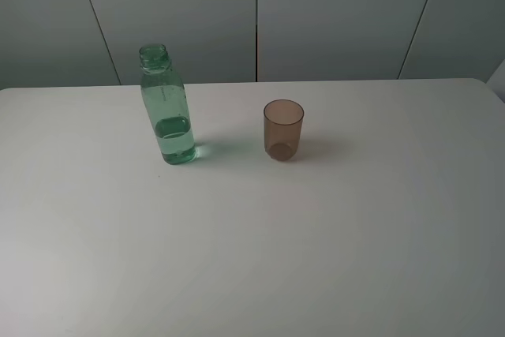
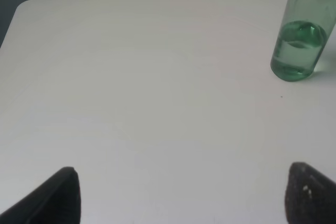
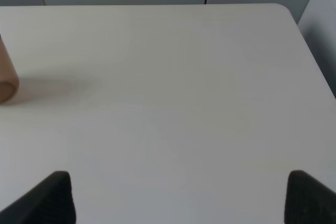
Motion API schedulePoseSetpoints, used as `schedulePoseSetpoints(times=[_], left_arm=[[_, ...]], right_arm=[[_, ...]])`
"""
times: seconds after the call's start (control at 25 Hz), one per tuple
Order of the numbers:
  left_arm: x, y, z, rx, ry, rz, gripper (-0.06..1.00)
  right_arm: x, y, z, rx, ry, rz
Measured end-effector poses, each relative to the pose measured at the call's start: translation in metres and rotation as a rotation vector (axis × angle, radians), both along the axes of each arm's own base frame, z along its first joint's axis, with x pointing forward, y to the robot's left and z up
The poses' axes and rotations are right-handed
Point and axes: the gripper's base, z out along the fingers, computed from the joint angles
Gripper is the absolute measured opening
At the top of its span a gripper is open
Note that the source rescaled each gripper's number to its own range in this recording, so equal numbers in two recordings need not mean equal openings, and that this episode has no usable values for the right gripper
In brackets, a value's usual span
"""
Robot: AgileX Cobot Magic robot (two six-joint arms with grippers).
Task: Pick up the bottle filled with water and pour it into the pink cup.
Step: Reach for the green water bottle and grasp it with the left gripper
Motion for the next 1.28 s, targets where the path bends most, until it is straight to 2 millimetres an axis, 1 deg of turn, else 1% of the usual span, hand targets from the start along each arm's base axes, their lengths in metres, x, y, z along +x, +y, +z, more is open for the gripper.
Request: schedulePoseSetpoints(times=[0.8, 0.84, 0.92, 1.0, 1.08, 1.16, 1.28], left_arm=[[0.0, 0.0, 0.0, -0.002, 0.0, -0.001, 1.0], [-0.001, 0.0, 0.002, -0.001, -0.003, -0.002, 1.0], [0.0, -0.001, 0.014, -0.011, -0.005, -0.012, 1.0], [0.006, -0.004, 0.026, -0.019, 0.012, -0.034, 1.0], [0.018, -0.007, 0.038, -0.033, 0.046, -0.05, 1.0], [0.032, -0.011, 0.047, -0.039, 0.073, -0.076, 1.0], [0.059, -0.019, 0.051, -0.054, 0.112, -0.139, 1.0]], right_arm=[[0.0, 0.0, 0.0, 0.0, 0.0, 0.0], [0.0, 0.0, 0.0, 0.0, 0.0, 0.0], [0.0, 0.0, 0.0, 0.0, 0.0, 0.0], [0.0, 0.0, 0.0, 0.0, 0.0, 0.0], [0.0, 0.0, 0.0, 0.0, 0.0, 0.0], [0.0, 0.0, 0.0, 0.0, 0.0, 0.0], [0.0, 0.0, 0.0, 0.0, 0.0, 0.0]])
